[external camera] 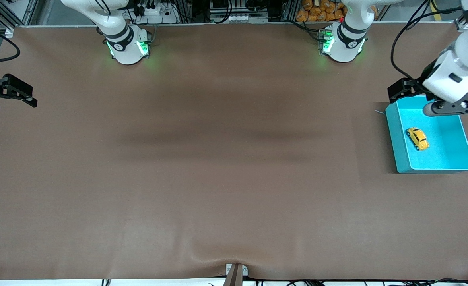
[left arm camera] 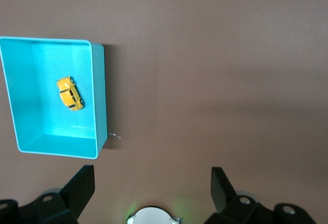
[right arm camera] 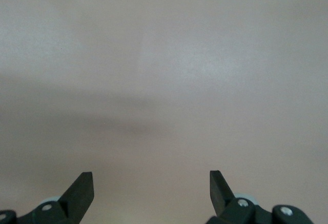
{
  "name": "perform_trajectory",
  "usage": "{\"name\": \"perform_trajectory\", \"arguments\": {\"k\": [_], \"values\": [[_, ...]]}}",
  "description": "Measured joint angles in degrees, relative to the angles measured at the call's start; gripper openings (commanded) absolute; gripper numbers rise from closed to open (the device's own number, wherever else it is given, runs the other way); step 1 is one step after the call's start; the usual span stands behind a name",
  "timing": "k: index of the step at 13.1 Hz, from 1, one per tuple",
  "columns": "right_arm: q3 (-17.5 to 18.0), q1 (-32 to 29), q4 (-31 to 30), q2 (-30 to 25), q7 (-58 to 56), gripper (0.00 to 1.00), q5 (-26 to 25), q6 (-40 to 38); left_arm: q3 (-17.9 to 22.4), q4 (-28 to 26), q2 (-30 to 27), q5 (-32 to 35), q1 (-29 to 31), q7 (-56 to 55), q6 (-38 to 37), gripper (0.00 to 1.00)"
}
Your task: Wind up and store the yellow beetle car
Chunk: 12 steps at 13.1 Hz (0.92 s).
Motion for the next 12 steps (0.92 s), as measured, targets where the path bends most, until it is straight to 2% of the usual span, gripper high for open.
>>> {"name": "perform_trajectory", "arguments": {"k": [6,12], "values": [[0.00,0.00,-0.01,0.00,0.00,1.00,0.00,-0.19,1.03,4.02,-1.53,-3.47,0.11,4.85,-2.48,1.00],[0.00,0.00,-0.01,0.00,0.00,1.00,0.00,-0.25,2.89,4.27,-1.68,-3.57,0.42,6.60,-4.23,1.00]]}}
